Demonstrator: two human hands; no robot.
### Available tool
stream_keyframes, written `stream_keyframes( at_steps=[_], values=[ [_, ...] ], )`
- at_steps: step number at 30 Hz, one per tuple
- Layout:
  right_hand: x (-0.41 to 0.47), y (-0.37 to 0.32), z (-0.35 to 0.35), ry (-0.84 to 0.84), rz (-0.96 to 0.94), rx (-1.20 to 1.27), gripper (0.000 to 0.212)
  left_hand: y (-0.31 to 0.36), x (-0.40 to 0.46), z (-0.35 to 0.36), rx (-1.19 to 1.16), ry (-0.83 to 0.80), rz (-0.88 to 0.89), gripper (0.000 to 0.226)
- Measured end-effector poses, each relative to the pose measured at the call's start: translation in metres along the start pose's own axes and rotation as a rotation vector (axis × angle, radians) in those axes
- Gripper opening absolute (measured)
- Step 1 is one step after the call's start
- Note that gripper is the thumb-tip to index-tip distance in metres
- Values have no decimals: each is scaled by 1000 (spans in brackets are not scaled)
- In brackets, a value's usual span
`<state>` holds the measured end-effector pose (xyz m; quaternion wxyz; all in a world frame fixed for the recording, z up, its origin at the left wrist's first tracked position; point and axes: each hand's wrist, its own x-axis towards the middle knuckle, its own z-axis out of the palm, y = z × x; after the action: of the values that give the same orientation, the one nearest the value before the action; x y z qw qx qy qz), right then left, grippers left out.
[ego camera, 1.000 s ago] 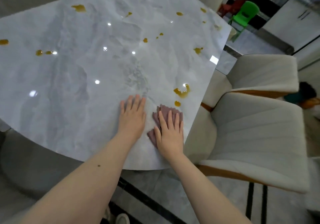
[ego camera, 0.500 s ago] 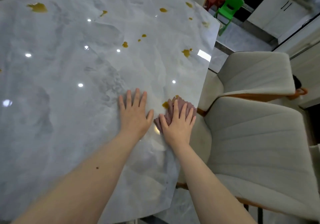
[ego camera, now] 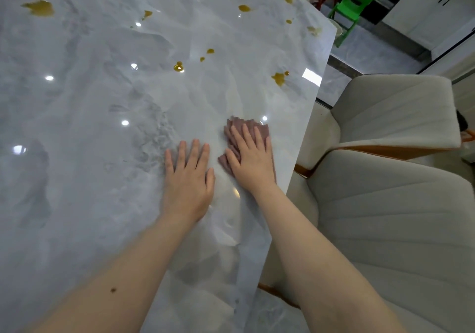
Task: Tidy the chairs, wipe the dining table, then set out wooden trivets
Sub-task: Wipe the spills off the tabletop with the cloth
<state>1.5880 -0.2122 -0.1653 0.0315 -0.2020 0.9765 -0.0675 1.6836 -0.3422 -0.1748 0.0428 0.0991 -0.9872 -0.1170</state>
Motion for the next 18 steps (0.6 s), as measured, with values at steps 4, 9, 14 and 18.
stream_keyframes(
  at_steps=[4,9,14,18],
  values=[
    [-54,-5,-1,-20,-231,8,53,-1,-2,-4,-12,-17,8,61],
    [-89,39,-5,-62,-264,3,52,-2,-3,-5,-48,-27,-12,57],
    [-14,38,-4,15,13,-40,54,-2,-2,-1,-22,-30,-17,60],
    [31,7,-1,-4,71,-29,54,-2,-1,1,-31,-10,-16,64]
  ],
)
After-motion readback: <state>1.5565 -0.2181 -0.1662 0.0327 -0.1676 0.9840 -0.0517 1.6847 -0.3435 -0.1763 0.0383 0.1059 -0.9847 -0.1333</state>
